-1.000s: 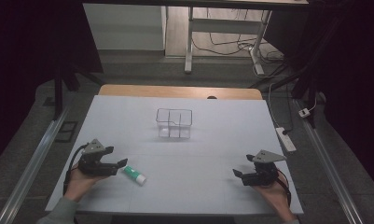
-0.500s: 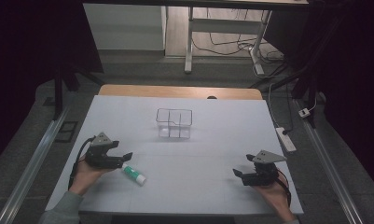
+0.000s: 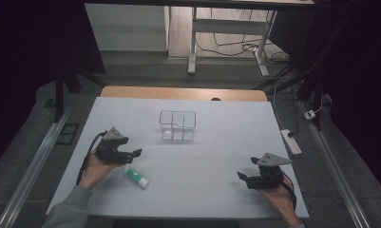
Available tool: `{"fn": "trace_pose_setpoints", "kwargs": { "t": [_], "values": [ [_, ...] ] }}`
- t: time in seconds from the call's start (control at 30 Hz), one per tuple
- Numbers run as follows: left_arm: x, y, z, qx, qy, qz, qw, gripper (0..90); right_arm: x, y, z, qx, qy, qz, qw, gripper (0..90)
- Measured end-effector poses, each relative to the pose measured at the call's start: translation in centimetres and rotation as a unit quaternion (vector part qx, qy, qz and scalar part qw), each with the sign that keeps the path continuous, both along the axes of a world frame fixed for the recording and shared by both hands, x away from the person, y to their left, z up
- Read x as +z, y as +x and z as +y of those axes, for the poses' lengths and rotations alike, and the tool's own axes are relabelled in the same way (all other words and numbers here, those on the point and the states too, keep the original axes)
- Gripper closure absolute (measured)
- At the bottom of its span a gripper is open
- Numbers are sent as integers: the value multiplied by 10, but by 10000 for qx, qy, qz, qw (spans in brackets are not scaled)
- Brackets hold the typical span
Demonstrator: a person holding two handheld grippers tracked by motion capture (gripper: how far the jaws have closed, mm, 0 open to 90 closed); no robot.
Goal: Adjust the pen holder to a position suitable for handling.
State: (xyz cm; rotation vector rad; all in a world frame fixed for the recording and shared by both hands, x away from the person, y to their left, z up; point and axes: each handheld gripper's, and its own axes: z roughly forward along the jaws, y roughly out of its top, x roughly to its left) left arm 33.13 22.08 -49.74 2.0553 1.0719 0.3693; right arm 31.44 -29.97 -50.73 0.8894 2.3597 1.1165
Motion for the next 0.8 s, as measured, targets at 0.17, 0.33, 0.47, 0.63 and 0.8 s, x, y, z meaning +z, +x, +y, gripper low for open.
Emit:
{"fn": "trace_pose_setpoints", "kwargs": {
  "t": [0.17,0.33,0.47,0.63,0.8],
  "values": [
    [2,8,-4,1,-5,-57,10000,240,0,0,0,-2,-13,-4,10000,180],
    [5,18,-9,-41,-3,-50,10000,262,-1,0,0,-5,-36,7,10000,182],
    [5,25,-13,-81,-7,-55,10000,287,-1,0,0,-5,-38,7,10000,183],
    [8,34,-19,-94,-21,-91,9999,323,-1,0,1,-8,-47,4,10000,185],
    [9,43,-24,-91,9,-96,9999,379,-2,0,0,-14,-51,4,10000,186]
  ]
}}
